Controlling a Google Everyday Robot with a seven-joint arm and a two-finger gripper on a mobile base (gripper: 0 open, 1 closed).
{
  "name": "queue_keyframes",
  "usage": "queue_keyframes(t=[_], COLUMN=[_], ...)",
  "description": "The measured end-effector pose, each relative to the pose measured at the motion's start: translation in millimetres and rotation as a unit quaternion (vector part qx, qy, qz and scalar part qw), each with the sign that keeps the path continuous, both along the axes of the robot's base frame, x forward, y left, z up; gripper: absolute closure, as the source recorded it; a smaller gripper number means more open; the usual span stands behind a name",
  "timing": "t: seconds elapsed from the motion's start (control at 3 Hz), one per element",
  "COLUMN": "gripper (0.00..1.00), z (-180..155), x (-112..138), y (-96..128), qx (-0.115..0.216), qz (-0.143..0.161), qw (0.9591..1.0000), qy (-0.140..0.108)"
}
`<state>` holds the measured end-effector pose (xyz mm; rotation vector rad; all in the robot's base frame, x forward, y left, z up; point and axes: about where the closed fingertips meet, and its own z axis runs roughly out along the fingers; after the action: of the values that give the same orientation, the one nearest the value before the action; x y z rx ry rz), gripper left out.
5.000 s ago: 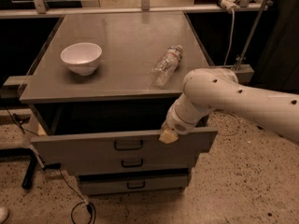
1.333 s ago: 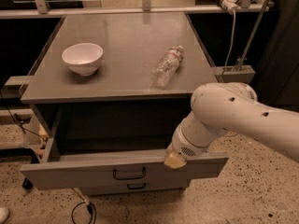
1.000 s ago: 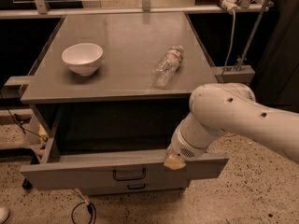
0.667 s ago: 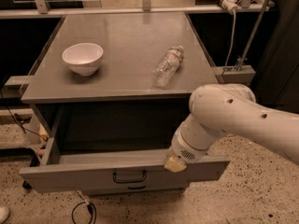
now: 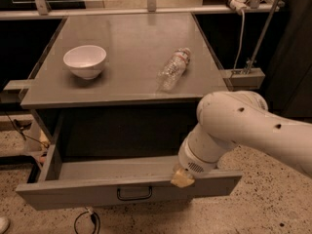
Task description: Open top drawer
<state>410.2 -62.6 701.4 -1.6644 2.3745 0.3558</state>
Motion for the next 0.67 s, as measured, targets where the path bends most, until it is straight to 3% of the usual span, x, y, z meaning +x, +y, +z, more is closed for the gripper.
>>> queue_keyframes(t=[0.67], gripper=[1.00], z=[-3], x=[-17], y=[-4], qx=[-0.006], qz=[-0.007], qw=[0.9998], qy=[0.016])
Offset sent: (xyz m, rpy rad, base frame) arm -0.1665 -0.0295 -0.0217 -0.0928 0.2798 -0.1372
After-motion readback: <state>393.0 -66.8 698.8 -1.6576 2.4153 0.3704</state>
